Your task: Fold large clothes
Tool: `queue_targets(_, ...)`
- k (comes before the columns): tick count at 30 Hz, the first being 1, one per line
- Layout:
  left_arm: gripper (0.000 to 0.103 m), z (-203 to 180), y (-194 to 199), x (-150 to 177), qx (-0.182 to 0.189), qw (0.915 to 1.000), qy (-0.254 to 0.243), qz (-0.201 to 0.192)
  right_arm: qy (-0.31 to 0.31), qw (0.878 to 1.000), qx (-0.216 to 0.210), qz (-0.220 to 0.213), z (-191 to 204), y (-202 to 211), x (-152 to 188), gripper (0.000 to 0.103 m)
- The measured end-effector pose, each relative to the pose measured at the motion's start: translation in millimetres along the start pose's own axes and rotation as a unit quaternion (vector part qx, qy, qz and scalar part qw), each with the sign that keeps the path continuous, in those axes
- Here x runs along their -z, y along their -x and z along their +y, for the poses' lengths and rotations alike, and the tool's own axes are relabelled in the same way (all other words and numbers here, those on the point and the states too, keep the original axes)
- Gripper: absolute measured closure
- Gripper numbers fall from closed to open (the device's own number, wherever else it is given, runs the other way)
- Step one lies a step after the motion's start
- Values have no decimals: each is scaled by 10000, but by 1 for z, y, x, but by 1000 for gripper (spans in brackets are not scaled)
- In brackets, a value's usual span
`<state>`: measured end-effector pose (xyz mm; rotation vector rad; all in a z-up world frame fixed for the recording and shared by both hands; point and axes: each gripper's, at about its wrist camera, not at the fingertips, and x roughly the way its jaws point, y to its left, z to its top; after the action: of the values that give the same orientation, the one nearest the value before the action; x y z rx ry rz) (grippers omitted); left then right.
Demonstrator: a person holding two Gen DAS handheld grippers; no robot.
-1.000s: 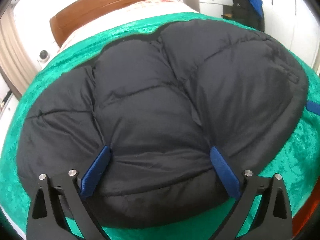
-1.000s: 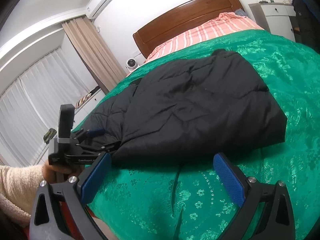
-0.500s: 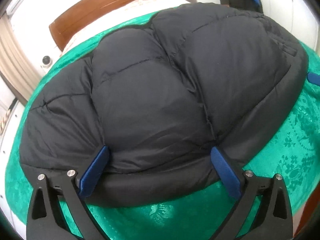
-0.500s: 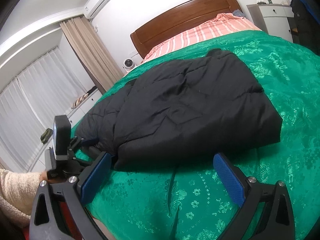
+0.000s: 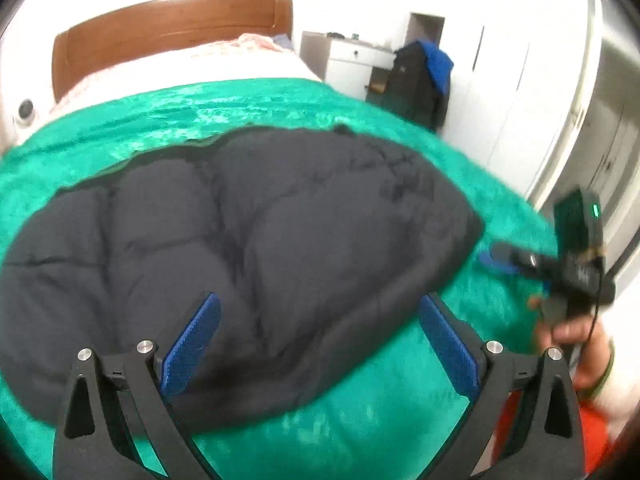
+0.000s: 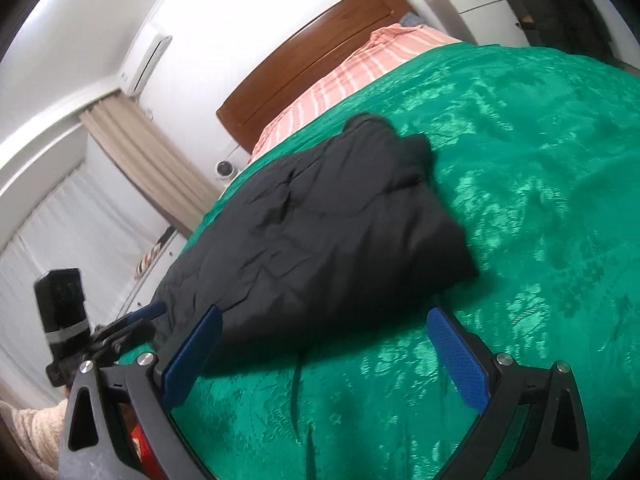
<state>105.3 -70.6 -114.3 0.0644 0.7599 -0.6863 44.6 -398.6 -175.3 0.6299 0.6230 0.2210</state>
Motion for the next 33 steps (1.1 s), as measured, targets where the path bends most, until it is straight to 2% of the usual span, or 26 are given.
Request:
queue_targets(3,3,11,-36,5,146,9988,113,456,-660,9976,-153,-113,-20,3,-7,2)
queue_targets(7,1,1,-53,21,-40,9982,-277,536,-1681,9828,-768,42,-46,-21,-25,2)
queue_targets(12,1,4,-57,20,101,9980,-139,601,-1919,9771,-891,231,-47,-73,-56,1)
queue_targets(13,1,4,-57,21,115,9979,-146,618,-1881,9776,-914,259,-43,-79,-60,7)
queue_targets(14,1,8,-58,19,118,9978,-154,632,-1764,9802,-850,297,-36,-84,-66,32)
queue_targets(16,1,8,-60,17,99,9976,-188,655,-1368,9886,-571,274,-13,-82,-76,61)
queue_targets(18,0,10,-60,17,106,9976,-175,663,-489,9984,-260,112,34,-72,-91,64)
queue_targets(21,0,21,-55,14,271,9972,109,693,782,9969,30,-96,107,-62,-103,65)
queue_targets(23,3,37,-39,11,486,9943,532,787,1671,9856,139,-226,163,-60,-105,65)
queue_targets(24,3,48,-23,9,546,9922,761,827,2150,9760,214,-278,191,-62,-104,65)
queue_targets(26,3,71,12,10,507,9912,1014,686,3203,9461,352,-315,253,-73,-94,65)
queue_targets(28,3,106,59,15,182,9913,1244,397,3925,9185,373,-294,297,-88,-76,65)
queue_targets(29,3,135,90,20,-92,9886,1493,171,4316,9010,348,-248,321,-101,-61,65)
queue_targets(30,3,156,109,24,-262,9848,1718,17,4547,8898,321,-210,333,-111,-50,65)
queue_targets(31,3,179,128,30,-437,9792,1978,-130,4887,8720,269,-138,353,-125,-31,65)
queue_targets(32,3,213,153,41,-705,9686,2365,-296,5213,8531,211,-31,370,-141,-9,65)
queue_targets(33,3,234,167,48,-866,9611,2596,-374,5403,8413,166,66,377,-151,8,65)
